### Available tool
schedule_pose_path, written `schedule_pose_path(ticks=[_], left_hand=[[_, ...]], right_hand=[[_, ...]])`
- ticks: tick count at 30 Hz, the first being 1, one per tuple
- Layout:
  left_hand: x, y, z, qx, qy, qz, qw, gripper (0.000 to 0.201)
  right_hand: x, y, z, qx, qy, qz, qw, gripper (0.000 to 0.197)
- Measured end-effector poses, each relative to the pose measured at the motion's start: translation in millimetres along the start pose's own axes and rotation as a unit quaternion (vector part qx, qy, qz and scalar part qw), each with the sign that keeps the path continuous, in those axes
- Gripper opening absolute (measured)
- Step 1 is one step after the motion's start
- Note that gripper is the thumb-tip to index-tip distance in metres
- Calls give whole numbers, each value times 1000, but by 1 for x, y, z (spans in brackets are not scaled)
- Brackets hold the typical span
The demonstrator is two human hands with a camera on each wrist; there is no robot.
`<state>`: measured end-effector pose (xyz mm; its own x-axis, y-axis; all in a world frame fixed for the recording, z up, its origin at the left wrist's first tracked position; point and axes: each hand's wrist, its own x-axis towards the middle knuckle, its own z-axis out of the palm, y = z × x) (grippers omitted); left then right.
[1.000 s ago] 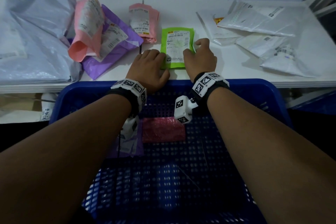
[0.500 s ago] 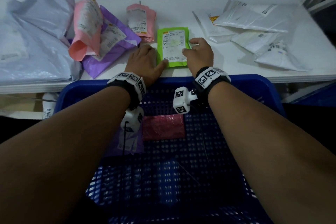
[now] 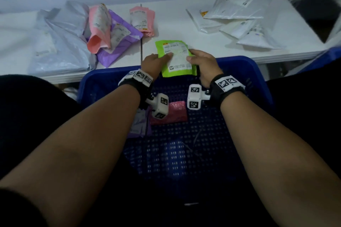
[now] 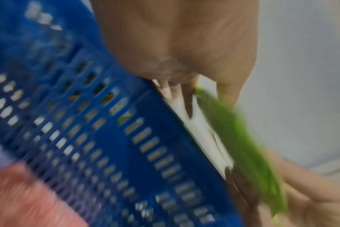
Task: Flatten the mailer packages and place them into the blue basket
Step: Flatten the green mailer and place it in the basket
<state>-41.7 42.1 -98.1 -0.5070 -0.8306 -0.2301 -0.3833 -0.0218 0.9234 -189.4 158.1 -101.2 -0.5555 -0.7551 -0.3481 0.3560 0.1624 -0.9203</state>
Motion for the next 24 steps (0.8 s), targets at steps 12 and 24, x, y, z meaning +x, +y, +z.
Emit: schedule_pose_path(ticks=[12, 24], left_hand=[[-118, -78, 33, -114, -22, -180, 977, 24], [-132, -111, 40, 80, -77, -207, 972, 40]], right_hand=[[-75, 101, -21, -26, -34, 192, 980, 38], [-58, 130, -27, -224, -5, 251, 942, 64]])
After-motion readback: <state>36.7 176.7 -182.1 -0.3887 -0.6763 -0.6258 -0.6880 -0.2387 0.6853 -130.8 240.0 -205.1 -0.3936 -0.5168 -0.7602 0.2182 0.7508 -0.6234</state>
